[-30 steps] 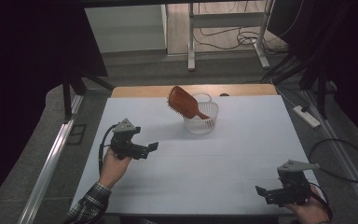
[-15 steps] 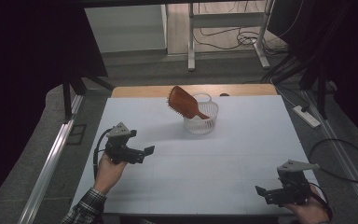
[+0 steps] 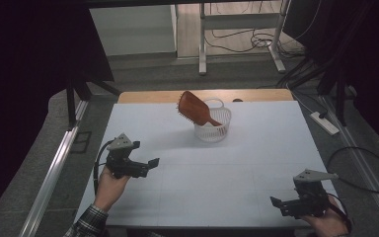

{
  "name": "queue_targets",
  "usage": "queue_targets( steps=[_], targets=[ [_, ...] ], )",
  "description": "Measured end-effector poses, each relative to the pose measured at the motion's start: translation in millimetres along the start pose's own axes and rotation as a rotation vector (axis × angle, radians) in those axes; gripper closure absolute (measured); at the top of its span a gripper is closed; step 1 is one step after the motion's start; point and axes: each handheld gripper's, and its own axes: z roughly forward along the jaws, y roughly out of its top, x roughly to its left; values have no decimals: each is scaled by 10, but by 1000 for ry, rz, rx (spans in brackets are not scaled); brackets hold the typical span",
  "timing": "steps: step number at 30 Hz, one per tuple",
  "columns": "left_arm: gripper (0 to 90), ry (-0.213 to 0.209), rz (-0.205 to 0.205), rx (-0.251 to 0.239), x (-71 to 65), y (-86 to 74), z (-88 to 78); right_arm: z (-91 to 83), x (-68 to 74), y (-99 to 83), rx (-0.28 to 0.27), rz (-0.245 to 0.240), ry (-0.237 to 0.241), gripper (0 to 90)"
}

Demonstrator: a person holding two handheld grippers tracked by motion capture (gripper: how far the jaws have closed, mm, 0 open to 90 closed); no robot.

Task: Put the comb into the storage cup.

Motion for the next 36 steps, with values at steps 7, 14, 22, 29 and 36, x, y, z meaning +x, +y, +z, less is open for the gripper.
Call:
queue_targets(
  steps=[7,14,22,29,36],
  targets=[
    [1,4,-12,-3,-1,-50,-66,1,1,1,2,-1,-1,0],
    [1,5,-20,3,-10,-106,-113,1,1,1,4,-1,-1,0],
    [2,17,-30,3,-12,-177,-190,0,2,2,3,-3,-2,0],
    [3,24,-38,8,-12,-238,-237,-1,2,2,6,-2,-2,0],
    [4,28,-41,11,-30,-290,-285,0,2,2,3,-2,-2,0]
  ],
)
